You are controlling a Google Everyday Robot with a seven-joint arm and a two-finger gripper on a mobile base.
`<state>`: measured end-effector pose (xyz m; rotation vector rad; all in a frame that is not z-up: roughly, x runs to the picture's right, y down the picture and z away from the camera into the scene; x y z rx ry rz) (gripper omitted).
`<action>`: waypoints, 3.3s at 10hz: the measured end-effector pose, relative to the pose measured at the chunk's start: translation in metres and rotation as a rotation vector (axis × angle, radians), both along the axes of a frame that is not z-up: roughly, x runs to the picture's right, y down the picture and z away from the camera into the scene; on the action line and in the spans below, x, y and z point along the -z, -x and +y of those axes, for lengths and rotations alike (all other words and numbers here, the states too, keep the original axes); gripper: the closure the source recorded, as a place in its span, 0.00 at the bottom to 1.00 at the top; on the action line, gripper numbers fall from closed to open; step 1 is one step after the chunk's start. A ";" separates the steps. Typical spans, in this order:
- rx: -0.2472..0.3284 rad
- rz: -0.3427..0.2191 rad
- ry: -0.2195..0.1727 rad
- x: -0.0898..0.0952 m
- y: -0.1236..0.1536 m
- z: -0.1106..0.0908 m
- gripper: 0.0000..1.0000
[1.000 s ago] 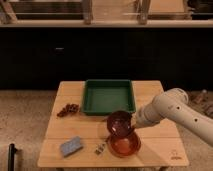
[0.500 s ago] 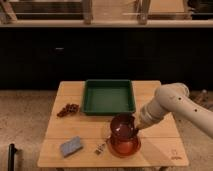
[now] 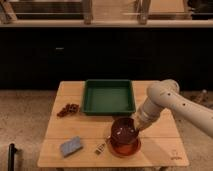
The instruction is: Stack bowls into tray
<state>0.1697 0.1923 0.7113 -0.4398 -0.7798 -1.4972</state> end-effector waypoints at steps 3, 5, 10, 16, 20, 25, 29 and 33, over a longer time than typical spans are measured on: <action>0.022 0.055 -0.047 -0.003 -0.004 0.003 0.20; 0.033 0.076 -0.062 -0.005 -0.004 0.003 0.20; 0.036 0.130 -0.090 -0.007 -0.009 0.000 0.20; -0.017 0.201 -0.147 -0.016 -0.017 -0.016 0.20; -0.093 0.188 -0.191 -0.030 -0.011 -0.016 0.20; -0.172 0.175 -0.238 -0.037 0.018 -0.008 0.20; -0.186 0.209 -0.248 -0.027 0.033 0.005 0.20; -0.163 0.205 -0.251 0.013 0.016 0.038 0.20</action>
